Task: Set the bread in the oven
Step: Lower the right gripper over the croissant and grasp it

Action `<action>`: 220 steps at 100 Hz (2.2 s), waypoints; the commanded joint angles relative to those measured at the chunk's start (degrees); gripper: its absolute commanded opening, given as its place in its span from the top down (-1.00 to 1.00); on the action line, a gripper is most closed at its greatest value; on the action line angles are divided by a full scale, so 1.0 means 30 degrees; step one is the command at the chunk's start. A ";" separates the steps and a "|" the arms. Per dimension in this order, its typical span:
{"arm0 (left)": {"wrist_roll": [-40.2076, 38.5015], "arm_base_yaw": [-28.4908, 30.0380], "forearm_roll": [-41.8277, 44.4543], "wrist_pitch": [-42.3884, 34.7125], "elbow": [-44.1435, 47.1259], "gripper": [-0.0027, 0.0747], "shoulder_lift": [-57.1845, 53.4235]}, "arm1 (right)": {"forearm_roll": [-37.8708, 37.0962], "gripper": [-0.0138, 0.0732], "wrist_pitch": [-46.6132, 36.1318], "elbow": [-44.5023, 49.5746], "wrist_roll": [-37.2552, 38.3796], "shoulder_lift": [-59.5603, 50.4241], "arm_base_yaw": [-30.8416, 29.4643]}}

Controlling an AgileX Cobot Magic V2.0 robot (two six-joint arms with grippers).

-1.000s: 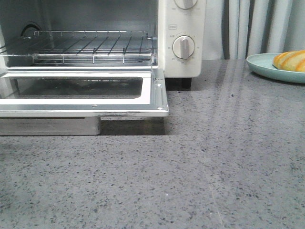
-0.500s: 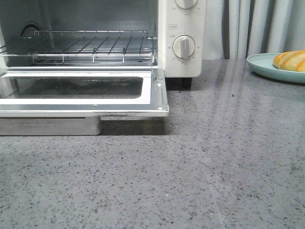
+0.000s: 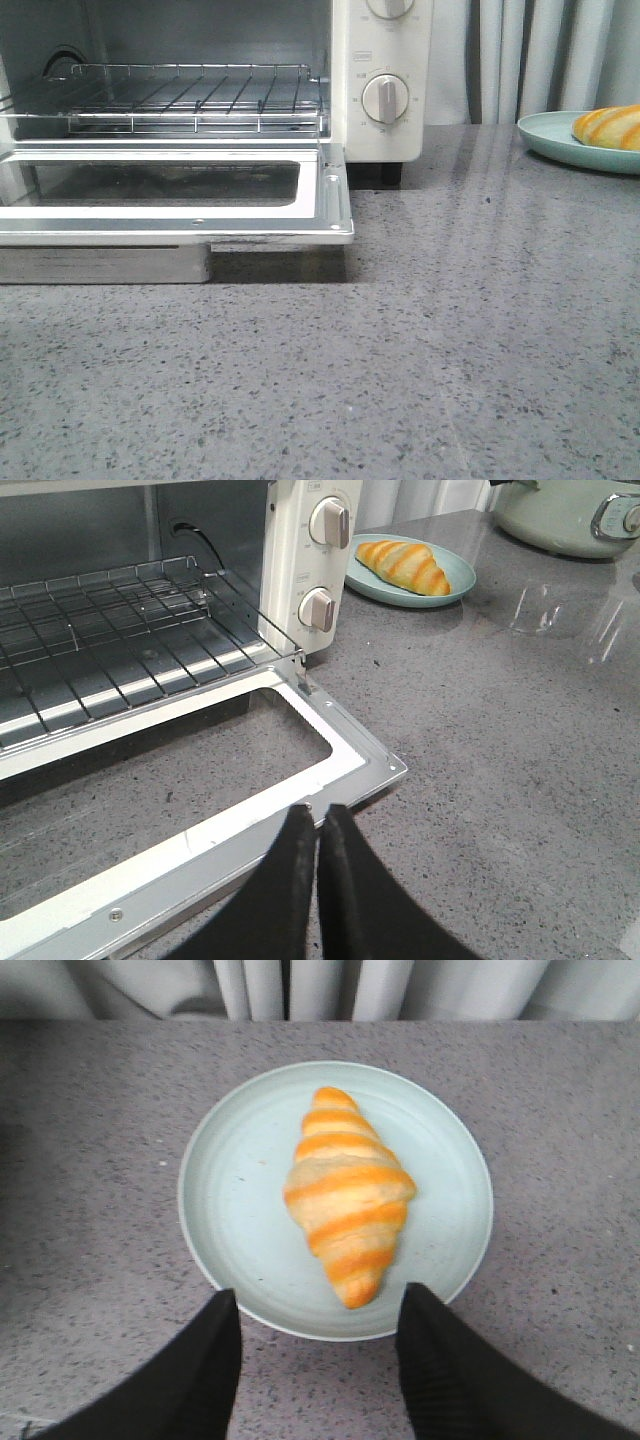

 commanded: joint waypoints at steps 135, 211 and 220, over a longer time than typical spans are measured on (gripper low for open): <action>-0.0129 0.0023 -0.0528 -0.1511 -0.0487 0.99 0.0077 | 0.2227 -0.03 -0.3449 -0.0693 -0.0007 0.7508 -0.2680; -0.0129 0.0023 -0.0681 -0.1994 -0.0487 0.99 0.0077 | 0.1607 0.84 -0.8410 -0.0709 -0.0042 -0.0104 0.0841; -0.0129 0.0023 -0.0681 -0.2425 -0.0487 0.99 0.0077 | 0.0447 0.84 -0.9503 -0.0709 -0.0042 -0.1165 0.3425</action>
